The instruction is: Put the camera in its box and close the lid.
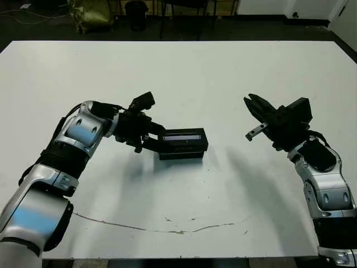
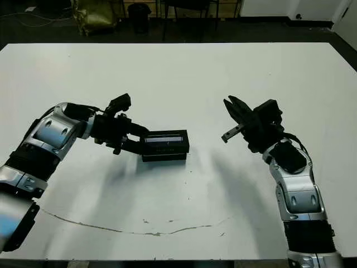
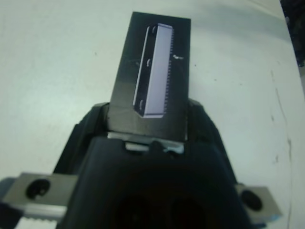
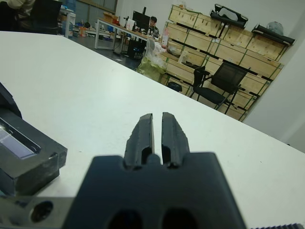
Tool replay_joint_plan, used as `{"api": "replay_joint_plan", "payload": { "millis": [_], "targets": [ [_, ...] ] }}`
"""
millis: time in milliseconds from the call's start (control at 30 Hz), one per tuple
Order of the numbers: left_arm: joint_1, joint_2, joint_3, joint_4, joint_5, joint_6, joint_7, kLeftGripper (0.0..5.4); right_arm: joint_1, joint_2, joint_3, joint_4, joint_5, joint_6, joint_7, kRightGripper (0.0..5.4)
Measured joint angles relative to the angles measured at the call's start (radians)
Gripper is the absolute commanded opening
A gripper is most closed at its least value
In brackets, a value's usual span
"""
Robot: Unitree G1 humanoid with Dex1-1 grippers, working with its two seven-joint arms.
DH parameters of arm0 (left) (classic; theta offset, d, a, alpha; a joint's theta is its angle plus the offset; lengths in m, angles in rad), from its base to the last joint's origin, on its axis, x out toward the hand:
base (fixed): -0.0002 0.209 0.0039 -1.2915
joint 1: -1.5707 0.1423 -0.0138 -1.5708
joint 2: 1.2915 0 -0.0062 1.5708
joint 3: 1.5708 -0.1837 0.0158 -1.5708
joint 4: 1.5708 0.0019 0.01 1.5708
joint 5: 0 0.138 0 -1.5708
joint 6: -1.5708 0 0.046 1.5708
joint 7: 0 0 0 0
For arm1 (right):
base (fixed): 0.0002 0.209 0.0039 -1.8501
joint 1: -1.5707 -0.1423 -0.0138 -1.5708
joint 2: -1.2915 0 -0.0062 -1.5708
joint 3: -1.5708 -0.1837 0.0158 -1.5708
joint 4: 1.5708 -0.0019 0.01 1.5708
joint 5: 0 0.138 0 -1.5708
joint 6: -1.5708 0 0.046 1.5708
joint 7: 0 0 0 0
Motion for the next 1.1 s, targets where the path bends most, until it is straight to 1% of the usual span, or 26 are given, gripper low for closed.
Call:
{"api": "replay_joint_plan", "payload": {
  "millis": [133,567,833,1100],
  "targets": [
    [0.0,-0.004,-0.016,-0.001,0.021,-0.011,0.018,2.39,0.003,0.0,0.001,-0.002,-0.007,0.0,-0.002,0.0],
    [-0.012,-0.021,-0.035,-0.014,0.028,0.032,0.044,2.39,0.008,0.0,0.001,-0.003,-0.007,0.0,-0.002,0.0],
    [-0.012,-0.018,-0.04,-0.014,0.044,-0.009,0.038,2.38,0.008,0.0,0.0,-0.003,-0.006,0.0,-0.002,0.0],
    [-0.014,0.006,-0.053,-0.02,0.065,-0.01,0.014,2.37,0.009,0.001,0.0,-0.007,-0.006,0.002,-0.003,0.0]
  ]
}}
